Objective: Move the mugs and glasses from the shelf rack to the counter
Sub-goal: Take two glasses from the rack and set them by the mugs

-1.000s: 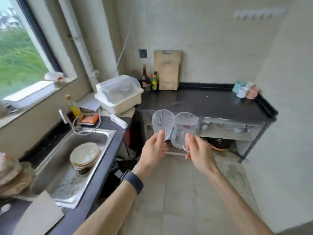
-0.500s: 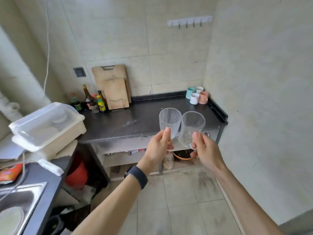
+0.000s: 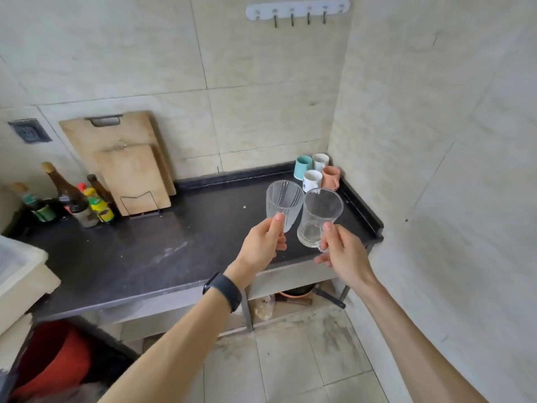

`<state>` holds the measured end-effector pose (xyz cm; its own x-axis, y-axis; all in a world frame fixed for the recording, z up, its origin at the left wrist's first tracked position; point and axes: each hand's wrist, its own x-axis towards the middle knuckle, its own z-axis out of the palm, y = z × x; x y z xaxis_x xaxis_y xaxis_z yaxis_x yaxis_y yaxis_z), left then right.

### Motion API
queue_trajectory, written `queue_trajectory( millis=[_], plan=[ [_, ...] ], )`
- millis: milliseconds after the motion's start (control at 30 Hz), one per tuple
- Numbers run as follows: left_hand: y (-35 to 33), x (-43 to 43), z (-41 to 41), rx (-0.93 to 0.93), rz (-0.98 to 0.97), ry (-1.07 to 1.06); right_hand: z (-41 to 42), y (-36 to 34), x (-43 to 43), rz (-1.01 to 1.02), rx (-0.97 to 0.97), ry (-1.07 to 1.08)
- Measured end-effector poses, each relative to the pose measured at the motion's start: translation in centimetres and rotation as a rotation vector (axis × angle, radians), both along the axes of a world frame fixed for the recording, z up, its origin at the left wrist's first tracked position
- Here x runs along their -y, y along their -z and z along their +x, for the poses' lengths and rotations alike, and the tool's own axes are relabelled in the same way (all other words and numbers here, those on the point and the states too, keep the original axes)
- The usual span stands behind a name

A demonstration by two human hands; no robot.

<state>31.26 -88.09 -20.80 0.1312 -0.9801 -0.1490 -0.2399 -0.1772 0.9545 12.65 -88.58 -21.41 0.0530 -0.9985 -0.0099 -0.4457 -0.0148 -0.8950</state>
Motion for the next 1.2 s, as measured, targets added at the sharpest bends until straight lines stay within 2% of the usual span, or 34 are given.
queue_trajectory(
  millis=[267, 500, 767, 1000, 1200],
  plan=[
    [2.7, 13.8, 0.3, 0.009, 0.086, 0.022, 0.7, 2.7, 13.7, 0.082, -0.013, 0.016],
    [6.8, 27.4, 1.0, -0.023, 0.179, -0.050, 1.8, 6.7, 28.8, 0.149, -0.055, -0.050],
    [13.1, 41.2, 3.0, -0.049, 0.402, -0.186, 4.1, 12.4, 44.3, 0.335, -0.103, -0.161],
    [19.5, 49.0, 4.8, -0.016, 0.523, -0.238, 6.9, 18.8, 52.8, 0.433, -0.062, -0.159],
    [23.7, 54.6, 6.1, 0.014, 0.551, -0.218, 9.1, 22.9, 58.0, 0.463, -0.026, -0.083]
  ],
)
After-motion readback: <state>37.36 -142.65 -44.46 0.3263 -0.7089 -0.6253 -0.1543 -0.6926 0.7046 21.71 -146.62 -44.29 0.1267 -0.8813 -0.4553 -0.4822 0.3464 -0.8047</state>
